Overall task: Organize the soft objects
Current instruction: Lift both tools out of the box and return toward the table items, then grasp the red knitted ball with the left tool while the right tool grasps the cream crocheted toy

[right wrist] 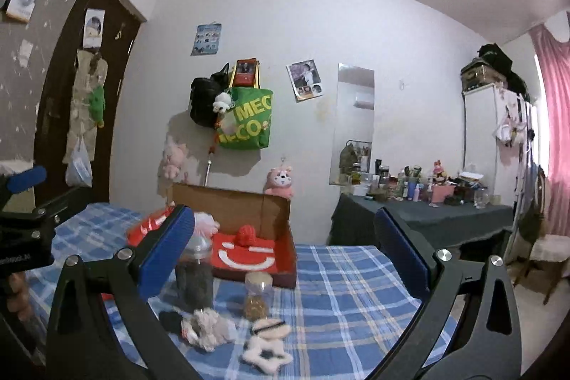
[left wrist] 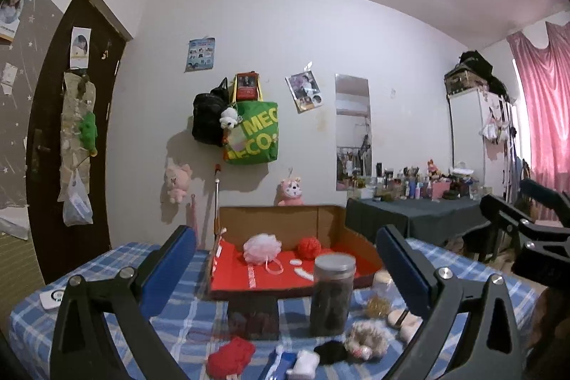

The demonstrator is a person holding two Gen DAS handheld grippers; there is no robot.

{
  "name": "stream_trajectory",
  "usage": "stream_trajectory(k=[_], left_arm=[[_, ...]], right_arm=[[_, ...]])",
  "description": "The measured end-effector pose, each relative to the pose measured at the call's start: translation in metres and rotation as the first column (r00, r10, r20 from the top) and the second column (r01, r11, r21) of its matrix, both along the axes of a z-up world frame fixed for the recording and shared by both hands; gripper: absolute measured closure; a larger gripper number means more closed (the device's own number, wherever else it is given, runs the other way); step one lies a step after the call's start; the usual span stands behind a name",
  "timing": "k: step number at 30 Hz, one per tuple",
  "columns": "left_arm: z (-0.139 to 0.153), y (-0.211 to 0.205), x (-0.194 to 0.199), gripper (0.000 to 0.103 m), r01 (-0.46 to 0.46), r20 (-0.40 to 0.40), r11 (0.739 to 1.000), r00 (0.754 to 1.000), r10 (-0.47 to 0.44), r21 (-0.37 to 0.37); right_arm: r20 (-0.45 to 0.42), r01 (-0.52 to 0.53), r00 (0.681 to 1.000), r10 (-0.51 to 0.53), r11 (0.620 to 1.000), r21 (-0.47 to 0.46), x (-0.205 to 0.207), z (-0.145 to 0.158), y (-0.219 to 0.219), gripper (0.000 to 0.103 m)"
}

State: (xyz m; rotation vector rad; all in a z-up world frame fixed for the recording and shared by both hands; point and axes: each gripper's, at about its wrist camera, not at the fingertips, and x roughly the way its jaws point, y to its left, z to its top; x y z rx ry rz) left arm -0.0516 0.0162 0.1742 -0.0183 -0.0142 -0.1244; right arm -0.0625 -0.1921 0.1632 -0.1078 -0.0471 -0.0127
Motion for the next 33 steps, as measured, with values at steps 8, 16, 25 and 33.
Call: stream_trajectory(k=[8, 16, 25, 33], left_arm=[[-0.045, 0.002, -0.004, 0.0, -0.017, -0.062, 1.0, 0.998, 0.017, -0.005], [-0.081, 0.008, 0.013, 0.0, -0.026, -0.205, 0.999, 0.979, 0.021, -0.021], [-0.101, 0.02, 0.032, 0.0, -0.053, -0.312, 0.999, 0.949, 0.046, -0.011], [-0.108, 0.033, 0.054, 0.0, -0.059, -0.383, 0.998, 0.922, 0.061, 0.016]], right_arm=[[-0.147, -0.01, 0.989, 0.019, 0.998, 0.063, 0.012, -0.055, -0.002, 0.0], [-0.306, -0.011, 0.951, 0.036, 0.997, 0.081, 0.036, -0.1, -0.001, 0.0], [-0.384, -0.029, 0.921, 0.062, 0.996, 0.09, 0.055, -0.118, 0.008, 0.0], [-0.417, -0.086, 0.901, 0.119, 0.992, 0.097, 0.076, -0.119, 0.024, 0.0]])
